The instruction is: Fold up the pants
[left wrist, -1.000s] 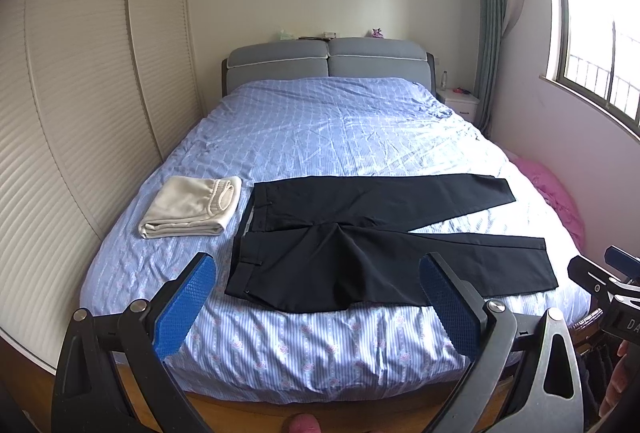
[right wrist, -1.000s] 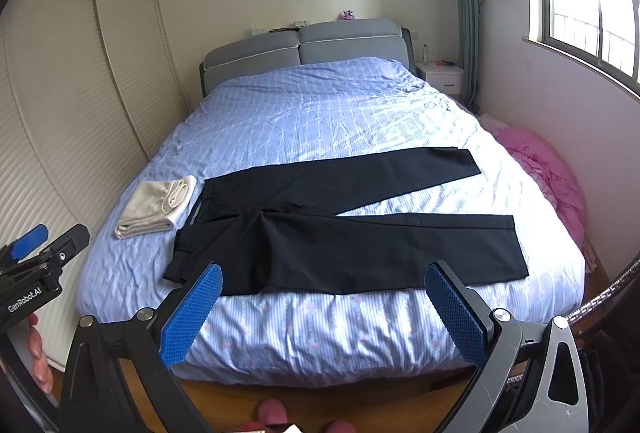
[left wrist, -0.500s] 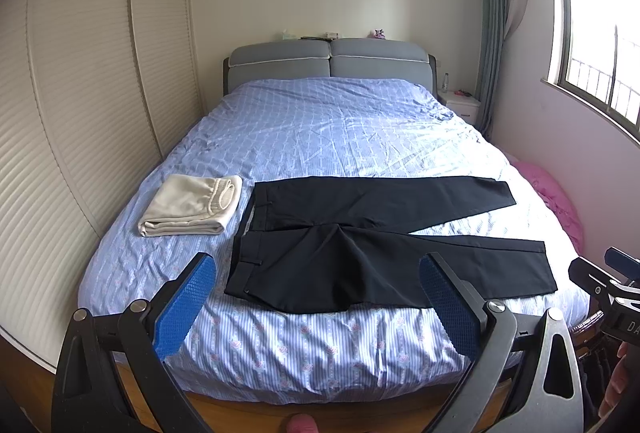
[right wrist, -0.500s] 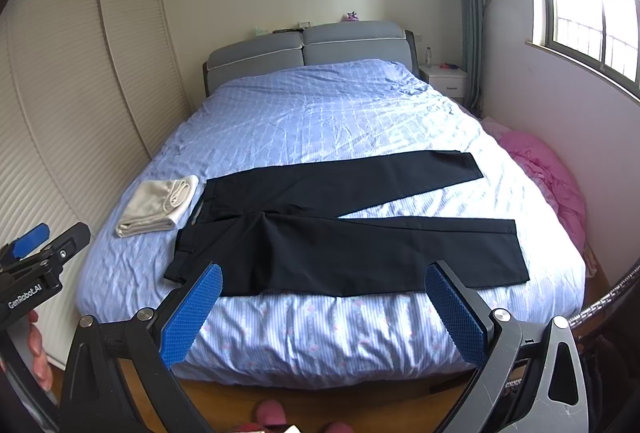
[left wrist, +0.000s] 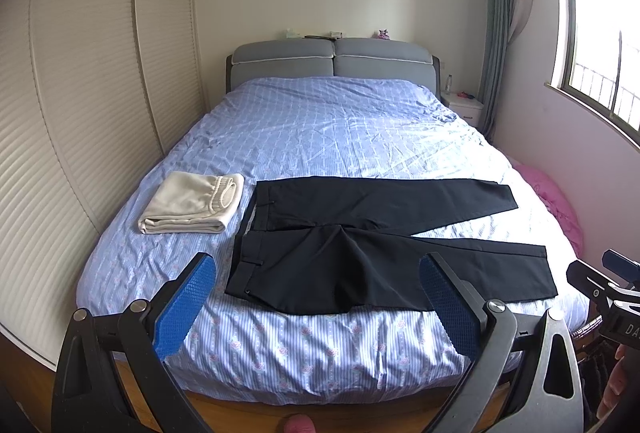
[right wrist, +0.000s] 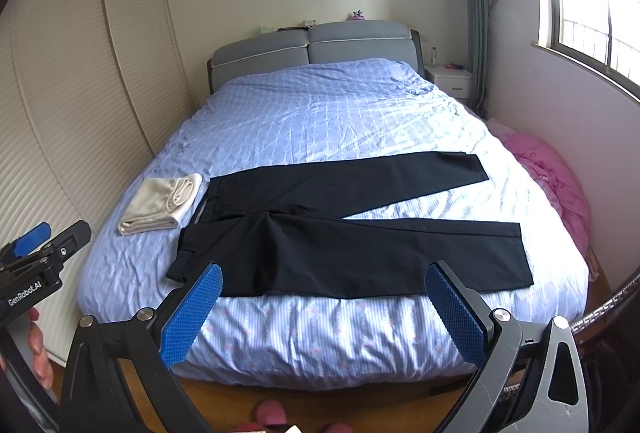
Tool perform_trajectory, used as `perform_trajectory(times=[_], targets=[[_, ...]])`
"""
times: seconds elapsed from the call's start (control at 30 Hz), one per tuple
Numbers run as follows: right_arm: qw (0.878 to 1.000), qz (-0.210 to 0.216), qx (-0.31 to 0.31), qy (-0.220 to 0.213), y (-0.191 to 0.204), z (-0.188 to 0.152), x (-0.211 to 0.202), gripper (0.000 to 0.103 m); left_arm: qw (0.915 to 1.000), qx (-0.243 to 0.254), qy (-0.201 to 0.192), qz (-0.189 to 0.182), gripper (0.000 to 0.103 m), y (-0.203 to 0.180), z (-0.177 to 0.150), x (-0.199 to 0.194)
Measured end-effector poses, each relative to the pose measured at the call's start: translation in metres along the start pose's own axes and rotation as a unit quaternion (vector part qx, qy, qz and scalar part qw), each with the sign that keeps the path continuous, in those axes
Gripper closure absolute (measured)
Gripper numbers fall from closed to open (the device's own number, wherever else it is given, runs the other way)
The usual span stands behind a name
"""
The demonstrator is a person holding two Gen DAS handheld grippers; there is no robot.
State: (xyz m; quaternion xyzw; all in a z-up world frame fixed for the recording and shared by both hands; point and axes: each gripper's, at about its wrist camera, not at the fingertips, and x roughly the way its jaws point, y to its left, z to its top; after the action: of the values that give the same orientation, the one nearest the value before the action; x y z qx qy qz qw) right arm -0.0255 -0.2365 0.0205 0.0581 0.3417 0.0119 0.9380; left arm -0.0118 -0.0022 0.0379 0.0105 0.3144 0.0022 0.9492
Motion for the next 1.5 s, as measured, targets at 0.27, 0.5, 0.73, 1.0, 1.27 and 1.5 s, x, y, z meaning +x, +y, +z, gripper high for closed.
perform_trajectory(times=[0.27,0.5,0.73,1.0,1.27,1.5], targets=[[1.0,0.006,-0.008,0.01,0.002,0.002,0.009,0.0,0.9999,-0.007,0.009,0.001,0.0,0.002,-0.002,0.01],[1.0,0.009,-0.019,0.023,0.004,0.005,0.021,0.0,0.9996,-0.019,0.022,0.005,0.0,0.008,-0.006,0.024],[0.999,0.009,-0.026,0.043,0.011,0.0,0.046,0.0,0.9983,-0.026,0.043,0.028,0.0,0.029,-0.023,0.046],[0.995,0.025,-0.007,0.098,0.023,-0.032,0.117,0.001,0.9913,-0.032,0.119,0.046,0.0,0.071,-0.06,0.128],[0.983,0.051,0.054,0.168,0.039,-0.076,0.234,0.006,0.9742,-0.078,0.21,0.028,0.006,0.113,-0.106,0.244],[0.965,0.052,0.123,0.225,0.046,-0.112,0.327,0.016,0.9572,-0.129,0.259,-0.012,0.009,0.139,-0.137,0.33]])
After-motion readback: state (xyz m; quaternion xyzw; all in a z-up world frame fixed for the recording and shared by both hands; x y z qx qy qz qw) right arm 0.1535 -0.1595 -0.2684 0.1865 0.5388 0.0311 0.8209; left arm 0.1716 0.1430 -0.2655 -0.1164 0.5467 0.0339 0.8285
